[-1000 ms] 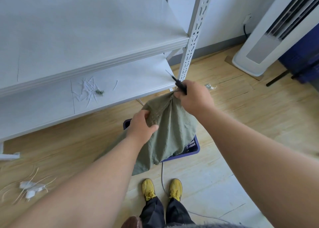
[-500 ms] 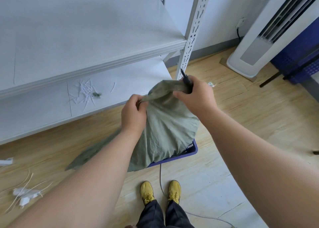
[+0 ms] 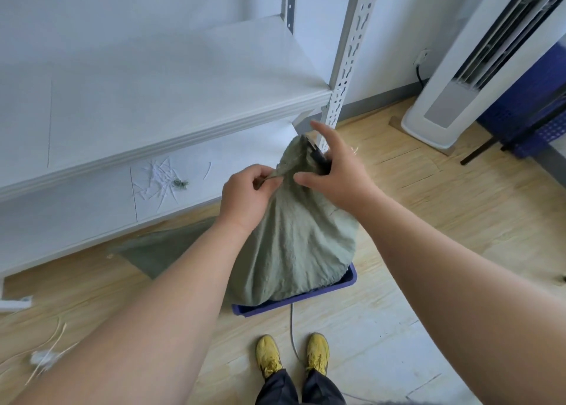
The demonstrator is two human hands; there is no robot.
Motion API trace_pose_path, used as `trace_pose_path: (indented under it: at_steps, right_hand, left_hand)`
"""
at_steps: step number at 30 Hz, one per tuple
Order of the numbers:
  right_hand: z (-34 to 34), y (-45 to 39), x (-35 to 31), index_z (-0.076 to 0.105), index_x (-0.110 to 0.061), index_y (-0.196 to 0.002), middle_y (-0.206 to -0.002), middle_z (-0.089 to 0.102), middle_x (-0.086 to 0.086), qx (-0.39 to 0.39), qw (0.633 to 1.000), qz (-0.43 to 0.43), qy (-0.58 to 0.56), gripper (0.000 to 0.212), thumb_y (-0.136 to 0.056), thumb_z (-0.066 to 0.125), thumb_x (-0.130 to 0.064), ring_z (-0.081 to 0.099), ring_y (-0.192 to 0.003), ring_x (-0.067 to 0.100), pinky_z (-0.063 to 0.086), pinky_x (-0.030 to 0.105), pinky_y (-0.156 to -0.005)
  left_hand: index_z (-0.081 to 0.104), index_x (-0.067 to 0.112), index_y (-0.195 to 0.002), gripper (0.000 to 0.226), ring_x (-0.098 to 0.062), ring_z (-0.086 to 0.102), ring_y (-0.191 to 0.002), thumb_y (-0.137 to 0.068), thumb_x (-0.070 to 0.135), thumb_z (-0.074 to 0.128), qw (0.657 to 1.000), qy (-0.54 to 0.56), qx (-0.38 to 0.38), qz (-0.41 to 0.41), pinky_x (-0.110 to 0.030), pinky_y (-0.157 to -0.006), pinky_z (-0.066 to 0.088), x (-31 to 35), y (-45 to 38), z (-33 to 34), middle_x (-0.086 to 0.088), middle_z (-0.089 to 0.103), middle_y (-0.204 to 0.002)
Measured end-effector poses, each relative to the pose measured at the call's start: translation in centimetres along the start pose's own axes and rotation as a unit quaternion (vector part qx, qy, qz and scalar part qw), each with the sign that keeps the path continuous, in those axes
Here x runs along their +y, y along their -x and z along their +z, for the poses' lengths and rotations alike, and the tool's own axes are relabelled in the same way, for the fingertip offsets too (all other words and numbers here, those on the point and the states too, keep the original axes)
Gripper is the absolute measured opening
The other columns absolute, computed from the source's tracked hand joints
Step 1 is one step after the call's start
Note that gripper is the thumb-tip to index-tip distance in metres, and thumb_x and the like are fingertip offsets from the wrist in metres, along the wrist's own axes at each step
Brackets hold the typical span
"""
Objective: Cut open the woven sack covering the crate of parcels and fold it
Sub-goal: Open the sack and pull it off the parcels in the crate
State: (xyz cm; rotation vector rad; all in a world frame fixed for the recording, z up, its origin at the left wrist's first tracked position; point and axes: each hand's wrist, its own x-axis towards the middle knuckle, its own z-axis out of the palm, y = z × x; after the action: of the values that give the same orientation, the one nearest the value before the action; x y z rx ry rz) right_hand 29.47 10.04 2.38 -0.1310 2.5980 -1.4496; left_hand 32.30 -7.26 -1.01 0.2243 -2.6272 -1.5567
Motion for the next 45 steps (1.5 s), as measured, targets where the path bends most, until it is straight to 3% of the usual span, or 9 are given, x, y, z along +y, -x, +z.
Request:
trace_pose_path:
  at_steps: [8,14,21,24,27,31,35,40,45]
  right_hand:
    - [1.9,-0.1,2.1,0.064,-0.018,-0.087,-0.076,0.063,-0.003,-0.04,0.994,0.09,0.056,0.025,-0.07,0.081,-0.026,0.061,-0.082,0.024,0.051,0.041,-0.077]
    - [-0.4,-0.4,2.6,0.059,-0.025,-0.085,-0.08,0.062,-0.008,0.051,0.991,0.094,0.083,0.015,-0.079,0.072,-0.02,0.059,-0.084,0.023,0.047,0.036,-0.073]
    - [-0.5,-0.8,-0.6,0.06,-0.02,-0.087,-0.074,0.061,-0.011,0.169,0.985,0.024,0.015,0.009,-0.081,0.066,-0.022,0.056,-0.071,0.008,0.046,0.029,-0.064]
    - [-0.5,-0.7,-1.6,0.063,-0.015,-0.097,-0.088,0.066,0.002,0.088,0.991,0.063,0.073,0.015,-0.084,0.065,-0.022,0.061,-0.086,0.024,0.052,0.039,-0.077]
    - [-1.5,-0.3,-3.1,0.061,-0.019,-0.087,-0.08,0.066,-0.003,0.219,0.975,0.013,-0.032,0.01,-0.08,0.064,-0.025,0.062,-0.08,0.02,0.052,0.04,-0.074]
    - [-2.0,0.0,-3.2,0.063,-0.017,-0.094,-0.084,0.066,-0.003,0.098,0.994,0.038,0.039,0.016,-0.082,0.067,-0.027,0.061,-0.083,0.02,0.051,0.037,-0.077]
    - [-2.0,0.5,-3.1,0.053,-0.028,-0.073,-0.065,0.057,-0.015,0.207,0.978,-0.001,-0.027,0.013,-0.081,0.064,-0.028,0.052,-0.063,0.001,0.041,0.022,-0.058]
    - [-1.8,0.5,-2.9,0.058,-0.025,-0.084,-0.075,0.057,-0.011,0.056,0.996,0.06,0.042,0.009,-0.082,0.067,-0.026,0.055,-0.076,0.014,0.04,0.024,-0.061]
    - [-2.2,0.8,-4.4,0.049,-0.038,-0.125,-0.092,0.061,-0.015,0.0,0.999,0.012,-0.037,0.057,-0.075,0.072,-0.022,0.06,-0.083,0.002,0.047,0.019,-0.071]
  left_hand:
    - [0.059,0.031,-0.107,0.033,-0.001,0.065,-0.082,-0.079,0.027,0.074,0.976,0.112,-0.143,-0.123,-0.017,-0.071,0.044,-2.0,1.0,-1.4,0.011,0.073,-0.091]
    - [0.058,0.025,-0.127,0.034,-0.027,0.056,-0.115,-0.094,0.034,0.056,0.865,-0.438,-0.131,-0.206,-0.037,-0.094,0.041,-9.5,3.7,-3.9,-0.003,0.063,-0.124]
    - [0.069,0.022,-0.099,0.02,-0.026,0.062,-0.09,-0.093,0.027,0.051,0.976,-0.193,0.04,-0.091,-0.033,-0.071,0.049,-2.2,1.6,-2.6,-0.001,0.07,-0.094]
    - [0.072,0.02,-0.099,0.022,-0.023,0.061,-0.092,-0.091,0.021,0.051,0.985,-0.156,0.046,-0.054,-0.03,-0.072,0.047,1.2,0.7,-2.3,0.0,0.071,-0.095]
    - [0.072,0.021,-0.093,0.02,-0.015,0.059,-0.081,-0.09,0.022,0.053,0.984,-0.066,0.164,0.017,-0.023,-0.065,0.041,3.5,0.0,-3.6,0.011,0.067,-0.08]
    - [0.07,0.019,-0.097,0.021,-0.021,0.06,-0.089,-0.094,0.027,0.051,0.985,-0.168,0.038,-0.012,-0.027,-0.072,0.041,2.8,0.1,-3.7,0.001,0.069,-0.092]
    - [0.063,0.03,-0.076,0.017,-0.001,0.055,-0.069,-0.088,0.028,0.052,0.988,-0.051,0.143,0.022,-0.017,-0.06,0.037,2.8,0.1,-3.9,0.019,0.061,-0.067]
    - [0.058,0.024,-0.078,0.016,-0.02,0.056,-0.077,-0.092,0.019,0.051,0.991,-0.077,0.094,-0.049,-0.025,-0.057,0.035,2.6,0.4,-3.3,0.011,0.054,-0.068]
    - [0.038,0.043,-0.134,0.069,-0.013,0.052,-0.113,-0.08,0.019,0.072,0.99,0.048,-0.132,-0.013,-0.028,-0.093,0.044,4.4,0.6,-2.6,0.005,0.047,-0.13]
